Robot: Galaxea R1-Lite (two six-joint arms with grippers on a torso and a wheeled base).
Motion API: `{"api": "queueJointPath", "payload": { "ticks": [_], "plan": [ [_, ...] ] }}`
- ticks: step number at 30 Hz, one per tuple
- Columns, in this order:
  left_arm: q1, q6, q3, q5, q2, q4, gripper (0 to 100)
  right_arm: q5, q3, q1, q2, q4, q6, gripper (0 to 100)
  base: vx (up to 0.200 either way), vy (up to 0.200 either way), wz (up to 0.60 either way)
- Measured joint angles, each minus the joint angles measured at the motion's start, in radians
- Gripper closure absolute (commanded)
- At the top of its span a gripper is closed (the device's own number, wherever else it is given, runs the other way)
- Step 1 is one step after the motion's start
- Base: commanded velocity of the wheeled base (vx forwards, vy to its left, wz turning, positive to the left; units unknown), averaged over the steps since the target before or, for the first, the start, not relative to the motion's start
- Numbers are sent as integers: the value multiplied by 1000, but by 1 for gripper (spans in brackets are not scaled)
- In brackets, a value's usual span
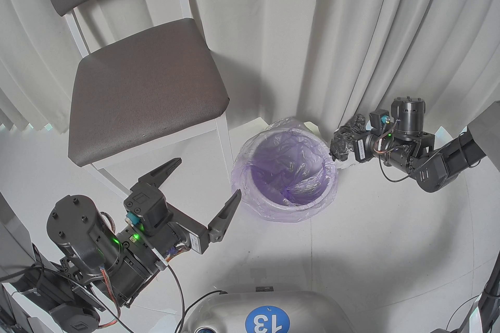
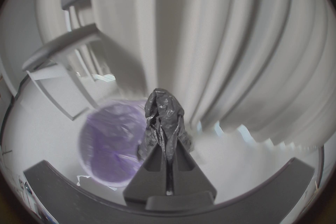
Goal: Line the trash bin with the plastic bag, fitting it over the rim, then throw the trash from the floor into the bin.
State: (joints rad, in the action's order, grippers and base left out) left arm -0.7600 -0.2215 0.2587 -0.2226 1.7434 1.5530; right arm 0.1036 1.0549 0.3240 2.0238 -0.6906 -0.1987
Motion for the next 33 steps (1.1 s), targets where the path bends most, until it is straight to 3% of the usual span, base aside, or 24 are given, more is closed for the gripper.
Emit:
{"api": "queueJointPath", "payload": {
  "ticks": [4, 11, 22, 33],
  "plan": [
    [0, -3, -3, 0, 0, 0, 0, 27, -16, 106, -47, -17, -15, 100, 0, 0, 0],
    [0, -3, -6, 0, -6, 0, 0, 40, -14, 181, -38, -43, -22, 100, 0, 0, 0],
    [-1, -4, -11, 0, -11, 0, 0, 41, 15, 201, 87, -115, -18, 100, 0, 0, 0],
    [-1, -4, -15, 0, -10, 0, 0, 40, 86, 170, 236, -143, -6, 100, 0, 0, 0]
  ]
}}
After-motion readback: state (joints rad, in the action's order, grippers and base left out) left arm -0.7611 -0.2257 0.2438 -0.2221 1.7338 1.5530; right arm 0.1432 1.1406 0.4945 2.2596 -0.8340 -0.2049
